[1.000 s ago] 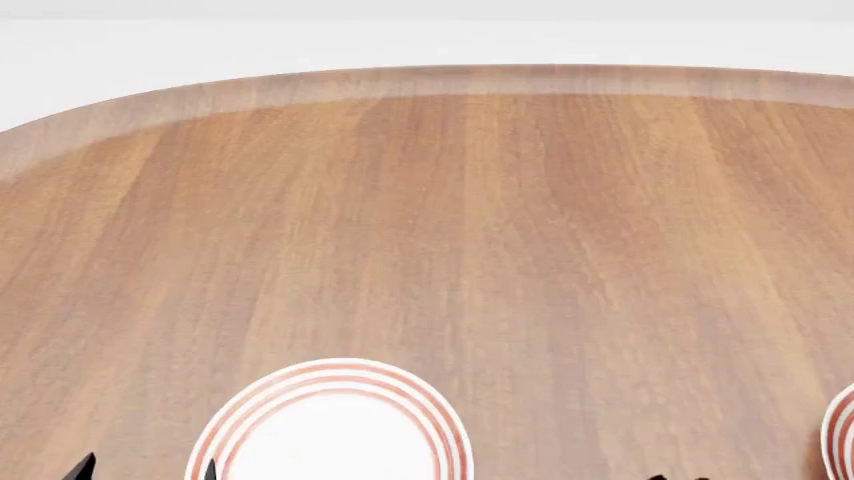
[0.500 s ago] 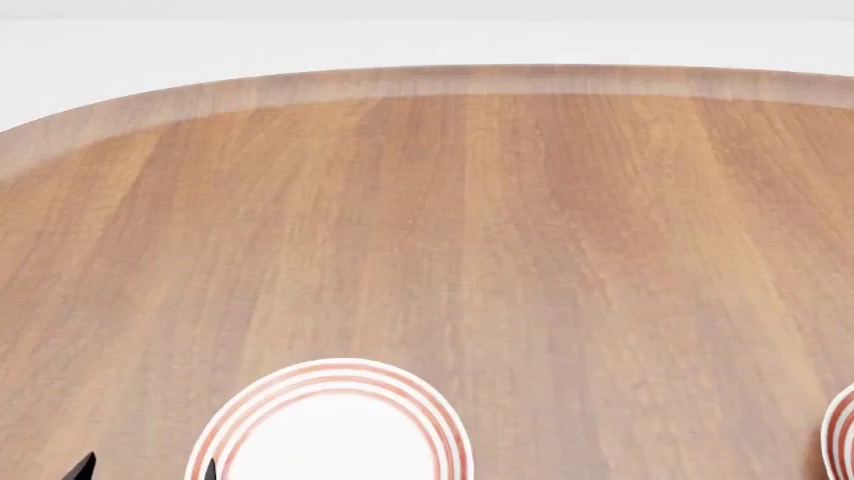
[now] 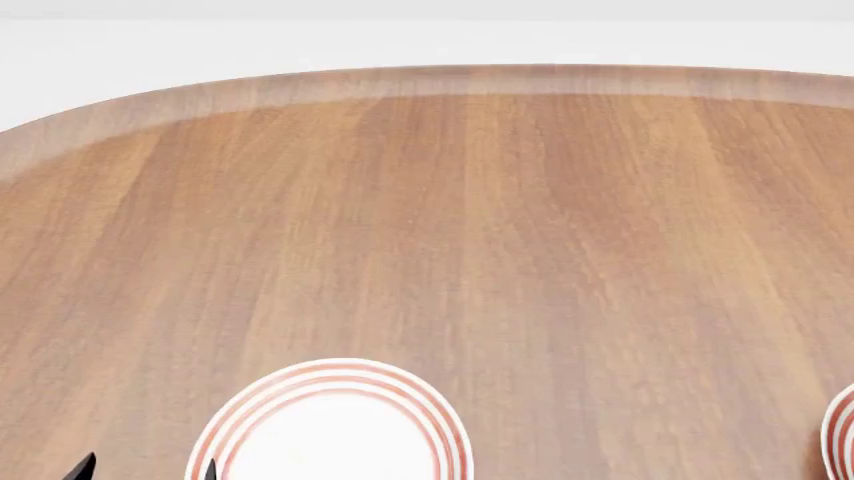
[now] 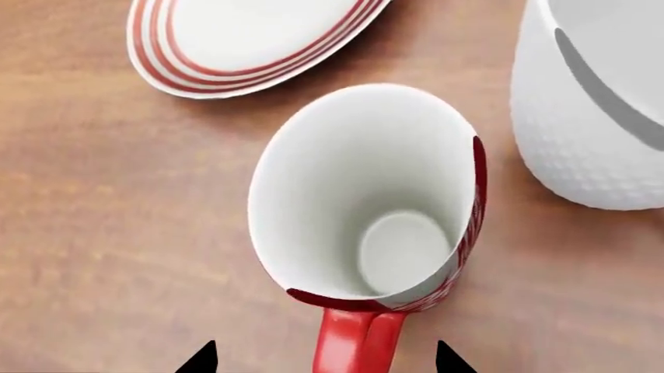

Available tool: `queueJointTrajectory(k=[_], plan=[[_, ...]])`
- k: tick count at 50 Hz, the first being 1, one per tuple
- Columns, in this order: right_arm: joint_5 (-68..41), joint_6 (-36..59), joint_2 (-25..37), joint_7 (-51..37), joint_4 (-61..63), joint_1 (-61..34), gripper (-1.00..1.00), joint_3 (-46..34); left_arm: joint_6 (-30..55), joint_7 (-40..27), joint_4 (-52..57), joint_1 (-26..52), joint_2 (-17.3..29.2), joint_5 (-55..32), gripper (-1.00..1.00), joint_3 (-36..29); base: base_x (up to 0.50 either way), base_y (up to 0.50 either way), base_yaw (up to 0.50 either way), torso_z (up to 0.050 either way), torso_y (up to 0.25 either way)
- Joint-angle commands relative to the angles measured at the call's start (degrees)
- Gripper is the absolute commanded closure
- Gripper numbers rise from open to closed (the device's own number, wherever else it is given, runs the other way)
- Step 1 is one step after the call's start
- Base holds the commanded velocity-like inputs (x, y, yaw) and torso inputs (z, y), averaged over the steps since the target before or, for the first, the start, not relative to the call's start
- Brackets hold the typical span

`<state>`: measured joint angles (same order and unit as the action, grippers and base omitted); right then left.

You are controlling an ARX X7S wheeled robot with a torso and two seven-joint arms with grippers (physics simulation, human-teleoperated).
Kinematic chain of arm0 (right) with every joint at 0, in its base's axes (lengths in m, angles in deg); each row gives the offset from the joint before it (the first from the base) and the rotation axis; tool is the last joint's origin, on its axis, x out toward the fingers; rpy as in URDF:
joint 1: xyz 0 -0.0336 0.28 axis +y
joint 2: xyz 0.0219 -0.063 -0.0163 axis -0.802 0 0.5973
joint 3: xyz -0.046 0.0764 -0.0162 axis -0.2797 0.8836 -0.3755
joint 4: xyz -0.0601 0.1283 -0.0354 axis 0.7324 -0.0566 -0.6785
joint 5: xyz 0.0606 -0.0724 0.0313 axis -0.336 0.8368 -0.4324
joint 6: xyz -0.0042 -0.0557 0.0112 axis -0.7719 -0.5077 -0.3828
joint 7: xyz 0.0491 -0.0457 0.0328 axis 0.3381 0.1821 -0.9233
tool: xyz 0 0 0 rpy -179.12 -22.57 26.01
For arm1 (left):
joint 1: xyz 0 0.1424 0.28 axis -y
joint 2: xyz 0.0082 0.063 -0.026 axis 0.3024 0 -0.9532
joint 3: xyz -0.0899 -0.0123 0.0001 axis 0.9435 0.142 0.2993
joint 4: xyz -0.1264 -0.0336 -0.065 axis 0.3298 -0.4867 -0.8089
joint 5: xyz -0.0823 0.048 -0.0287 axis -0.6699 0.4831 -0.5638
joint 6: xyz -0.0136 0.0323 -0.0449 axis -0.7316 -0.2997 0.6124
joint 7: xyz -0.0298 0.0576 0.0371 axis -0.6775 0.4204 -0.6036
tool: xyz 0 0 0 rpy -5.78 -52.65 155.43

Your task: Put the red mug on the left plate.

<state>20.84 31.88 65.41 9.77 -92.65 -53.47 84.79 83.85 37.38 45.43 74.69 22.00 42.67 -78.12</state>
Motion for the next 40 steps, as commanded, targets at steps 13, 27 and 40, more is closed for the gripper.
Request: queueJointTrajectory(k=[13,27,40], plan=[[-0.8,-1.6,0.9,-0.2,-1.0,0.1,1.0,-2.1,-0.1,-0.5,-0.1,0.2,0.4,-0.3,-1.0,-0.6,0.0,0.0,0.0,0.0,0.0],[-0.8,-0.3,2.6,-3.4,6.9,1.7,1.0,-4.1,-0.5,-0.6,-0.7,0.5,0.5,-0.6,-1.0,-0.8,0.0,0.0,0.0,0.0,0.0],[-4.7,3.9,3.9,-6.6,18.4,1.8,1.0,-6.5,0.0,-1.0,0.3,0.1,0.9,-0.8,-1.0,-1.1,0.0,0.0,0.0,0.0,0.0]])
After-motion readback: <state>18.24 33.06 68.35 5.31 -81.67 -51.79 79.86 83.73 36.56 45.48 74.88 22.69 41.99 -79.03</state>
